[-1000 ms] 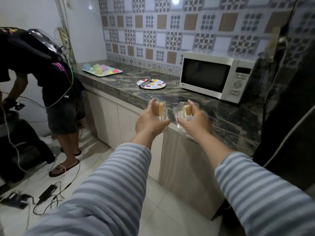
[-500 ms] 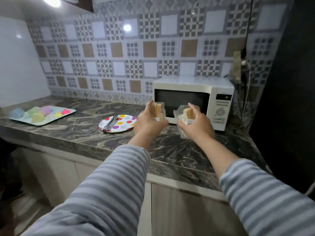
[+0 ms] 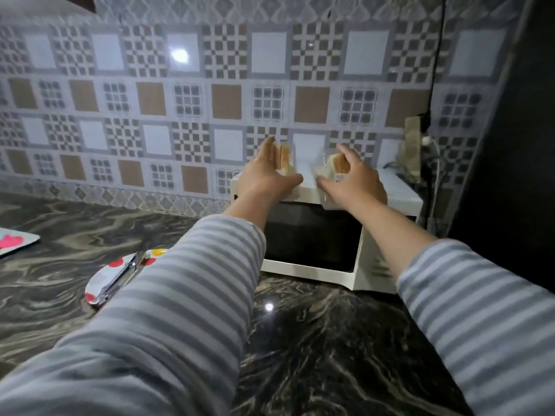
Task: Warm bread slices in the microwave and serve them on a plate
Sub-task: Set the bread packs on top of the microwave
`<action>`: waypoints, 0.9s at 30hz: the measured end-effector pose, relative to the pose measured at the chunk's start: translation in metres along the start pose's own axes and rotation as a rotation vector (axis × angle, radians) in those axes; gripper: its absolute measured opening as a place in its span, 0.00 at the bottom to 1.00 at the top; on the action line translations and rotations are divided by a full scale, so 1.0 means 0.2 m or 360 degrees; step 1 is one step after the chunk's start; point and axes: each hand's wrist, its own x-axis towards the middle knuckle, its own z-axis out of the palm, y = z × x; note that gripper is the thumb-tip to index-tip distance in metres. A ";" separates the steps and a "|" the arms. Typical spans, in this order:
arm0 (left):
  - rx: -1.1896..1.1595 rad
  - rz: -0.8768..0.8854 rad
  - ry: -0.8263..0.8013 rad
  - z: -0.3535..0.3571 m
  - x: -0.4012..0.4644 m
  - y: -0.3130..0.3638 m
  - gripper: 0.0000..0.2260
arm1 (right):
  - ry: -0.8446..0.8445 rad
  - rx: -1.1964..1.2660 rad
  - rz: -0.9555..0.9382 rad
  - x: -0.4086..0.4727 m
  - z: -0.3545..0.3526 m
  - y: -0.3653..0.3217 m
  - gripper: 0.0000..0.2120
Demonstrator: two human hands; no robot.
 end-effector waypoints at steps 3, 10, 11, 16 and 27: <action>0.0001 0.0028 -0.0045 0.08 0.22 0.00 0.42 | 0.0016 0.0014 0.0064 0.20 0.06 0.01 0.35; -0.0039 0.0050 -0.0200 0.30 0.63 -0.06 0.41 | 0.0015 -0.0036 0.0249 0.58 0.22 0.14 0.36; -0.0038 0.0046 -0.0211 0.33 0.69 -0.07 0.42 | 0.0011 -0.0048 0.0269 0.63 0.24 0.17 0.36; 0.0013 0.0006 -0.0286 0.46 0.87 -0.13 0.41 | -0.0023 -0.0182 0.0323 0.80 0.36 0.26 0.35; 0.0136 0.0003 -0.0404 0.57 0.95 -0.21 0.43 | -0.0102 -0.0269 0.0352 0.89 0.45 0.32 0.34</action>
